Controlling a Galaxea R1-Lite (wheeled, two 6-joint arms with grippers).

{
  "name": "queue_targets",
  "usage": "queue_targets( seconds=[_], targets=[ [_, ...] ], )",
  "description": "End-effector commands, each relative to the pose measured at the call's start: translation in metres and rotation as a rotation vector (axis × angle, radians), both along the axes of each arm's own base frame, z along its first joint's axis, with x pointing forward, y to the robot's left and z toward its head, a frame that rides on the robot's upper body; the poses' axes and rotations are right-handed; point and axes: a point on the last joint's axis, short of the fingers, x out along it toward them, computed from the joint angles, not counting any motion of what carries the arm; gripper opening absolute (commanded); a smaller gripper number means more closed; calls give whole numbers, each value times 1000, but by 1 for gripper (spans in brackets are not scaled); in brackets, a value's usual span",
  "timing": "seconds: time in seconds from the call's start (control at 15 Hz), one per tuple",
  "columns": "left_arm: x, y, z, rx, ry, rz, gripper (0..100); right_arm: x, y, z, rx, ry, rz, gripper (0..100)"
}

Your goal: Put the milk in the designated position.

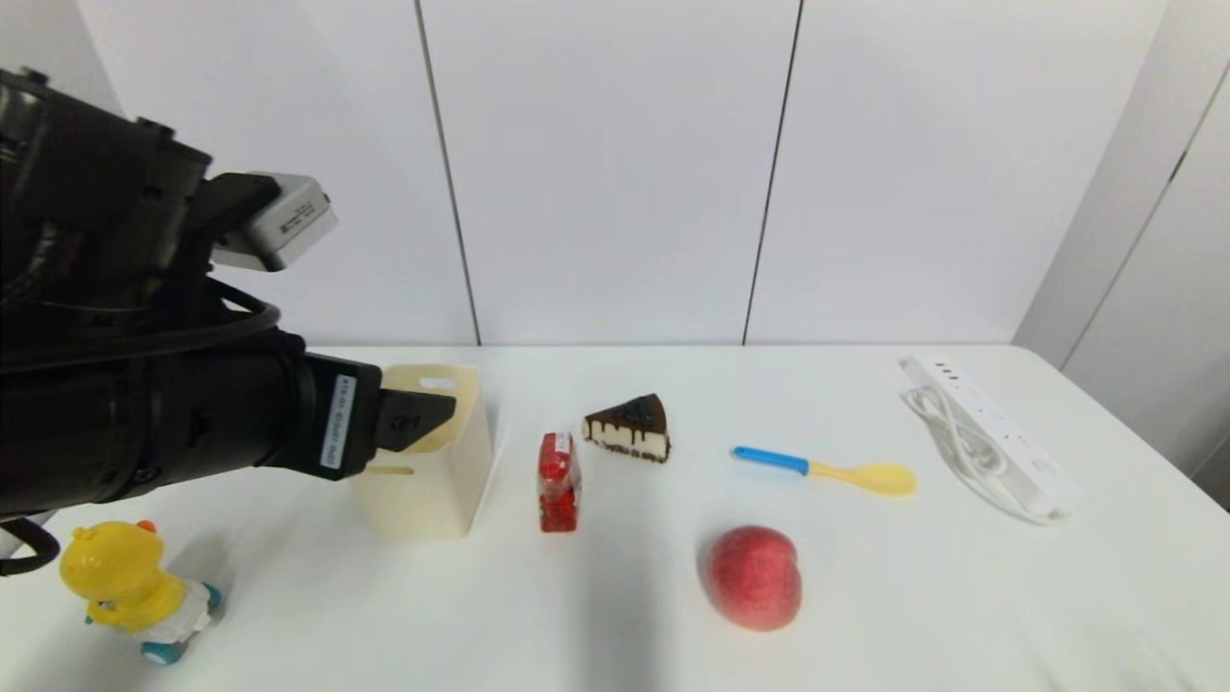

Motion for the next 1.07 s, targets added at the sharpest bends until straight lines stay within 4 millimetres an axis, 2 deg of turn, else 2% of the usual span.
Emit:
queue_targets(
  seconds=[0.07,0.47,0.8,1.07],
  targets=[
    [-14,42,2,-70,-161,-32,100,0,0,0,1,1,0,100],
    [-39,77,-10,-88,-343,69,100,0,0,0,1,1,1,100],
    [-74,102,-34,-89,-452,169,100,0,0,0,1,1,0,100],
    [-102,115,-52,-90,-490,228,100,0,0,0,2,1,0,100]
  ],
)
